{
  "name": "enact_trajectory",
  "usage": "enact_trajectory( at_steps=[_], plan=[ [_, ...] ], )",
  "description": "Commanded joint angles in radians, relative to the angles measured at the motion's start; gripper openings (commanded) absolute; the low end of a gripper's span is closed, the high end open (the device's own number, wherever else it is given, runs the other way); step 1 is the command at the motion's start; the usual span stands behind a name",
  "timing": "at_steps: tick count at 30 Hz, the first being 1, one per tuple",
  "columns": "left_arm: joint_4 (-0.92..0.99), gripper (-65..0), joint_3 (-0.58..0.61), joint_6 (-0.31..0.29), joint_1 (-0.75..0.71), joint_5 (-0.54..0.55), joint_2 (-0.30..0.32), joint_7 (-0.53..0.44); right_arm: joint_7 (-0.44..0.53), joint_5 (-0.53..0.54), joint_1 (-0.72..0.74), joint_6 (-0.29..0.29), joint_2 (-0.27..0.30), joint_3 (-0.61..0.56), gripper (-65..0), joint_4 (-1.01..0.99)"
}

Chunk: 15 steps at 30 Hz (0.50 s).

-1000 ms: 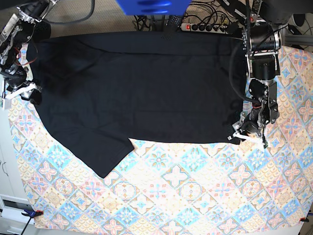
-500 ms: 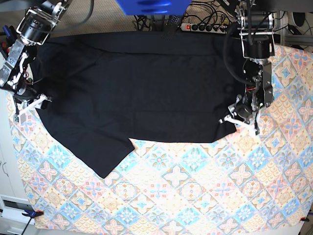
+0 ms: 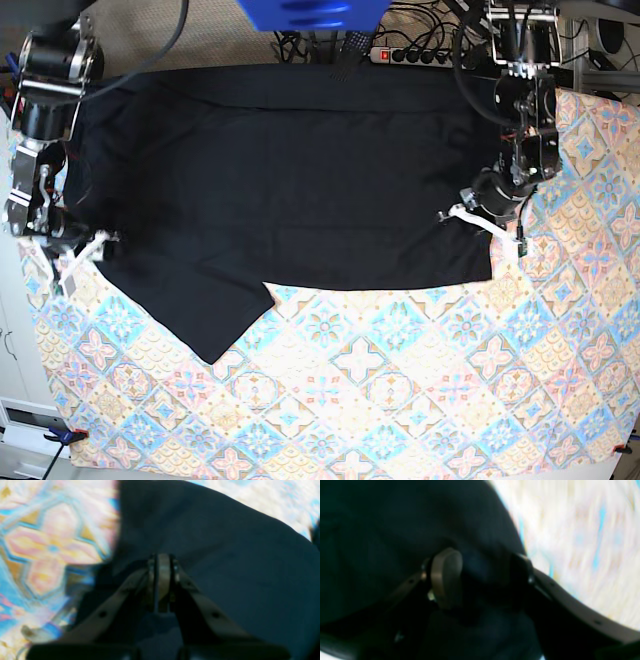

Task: Fold the T-shirt properly
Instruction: 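Grasp the shirt's side edges midway along the body with both grippers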

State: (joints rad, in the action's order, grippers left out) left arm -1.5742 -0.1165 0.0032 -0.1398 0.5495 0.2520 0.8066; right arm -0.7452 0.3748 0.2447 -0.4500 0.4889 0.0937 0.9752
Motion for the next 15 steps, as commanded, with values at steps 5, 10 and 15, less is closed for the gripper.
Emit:
enact_trajectory(
  at_steps=[5,10,15],
  plan=[
    [-0.133,-65.0,-0.007,-0.001,-0.060,0.001,0.028,-0.019,0.118,0.005,0.104,0.000,0.057,-0.093,-31.3,-0.157],
    [-0.148,-65.0,-0.032,-0.001,-0.077,-0.003,0.037,-0.025,0.224,0.005,0.158,0.000,0.070,-0.167,-31.2,-0.301],
    [-0.009,-58.7,-0.116,0.001,0.024,-0.007,0.036,-0.017,0.269,0.005,0.167,0.000,0.073,-0.183,-31.2,-0.336]
  ],
)
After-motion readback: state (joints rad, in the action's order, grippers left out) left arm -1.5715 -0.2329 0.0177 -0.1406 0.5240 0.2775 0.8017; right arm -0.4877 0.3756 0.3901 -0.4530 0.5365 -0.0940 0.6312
